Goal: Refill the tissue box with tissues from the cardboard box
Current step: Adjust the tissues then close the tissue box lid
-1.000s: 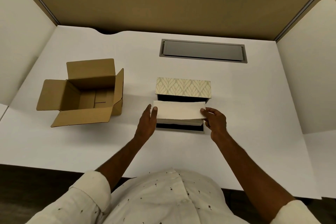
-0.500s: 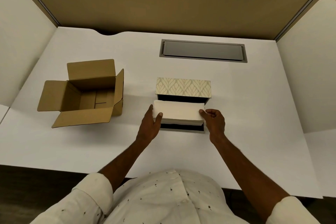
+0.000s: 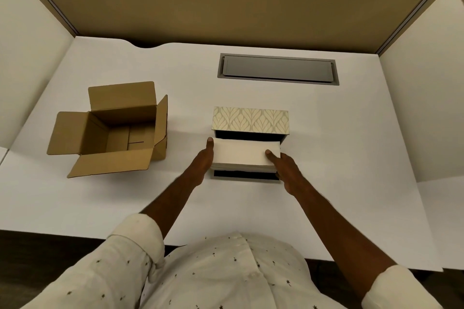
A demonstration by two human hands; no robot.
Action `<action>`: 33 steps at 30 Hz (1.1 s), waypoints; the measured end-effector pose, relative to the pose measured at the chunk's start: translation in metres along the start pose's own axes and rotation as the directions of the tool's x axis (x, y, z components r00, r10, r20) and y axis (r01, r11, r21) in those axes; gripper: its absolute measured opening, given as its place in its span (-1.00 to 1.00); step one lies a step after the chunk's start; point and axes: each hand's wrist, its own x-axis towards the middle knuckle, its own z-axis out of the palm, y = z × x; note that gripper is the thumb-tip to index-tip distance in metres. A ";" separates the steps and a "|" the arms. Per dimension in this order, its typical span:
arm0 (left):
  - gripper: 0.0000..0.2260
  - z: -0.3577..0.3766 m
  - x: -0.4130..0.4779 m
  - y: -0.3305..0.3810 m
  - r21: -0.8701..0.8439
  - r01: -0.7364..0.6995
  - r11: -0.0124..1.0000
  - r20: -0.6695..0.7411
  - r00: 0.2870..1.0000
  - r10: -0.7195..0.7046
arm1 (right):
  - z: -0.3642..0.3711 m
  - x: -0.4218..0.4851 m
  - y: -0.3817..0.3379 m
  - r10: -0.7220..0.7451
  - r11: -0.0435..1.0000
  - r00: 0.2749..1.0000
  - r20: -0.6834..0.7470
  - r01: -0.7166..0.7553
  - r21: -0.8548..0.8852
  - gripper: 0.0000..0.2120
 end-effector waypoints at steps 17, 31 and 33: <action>-0.30 0.006 -0.002 0.003 -0.019 0.027 0.999 0.016 1.000 -0.026 | 0.000 0.001 0.003 0.058 0.998 0.996 -0.065 -0.056 0.041 -0.49; -0.35 0.015 -0.003 0.007 0.065 0.023 0.998 -0.013 1.000 -0.022 | 0.000 -0.002 -0.004 0.084 0.995 0.994 -0.066 -0.080 0.063 -0.49; -0.35 0.015 -0.003 0.007 0.077 0.017 0.997 -0.017 1.000 -0.016 | 0.000 -0.002 -0.004 0.086 0.994 0.994 -0.068 -0.082 0.069 -0.50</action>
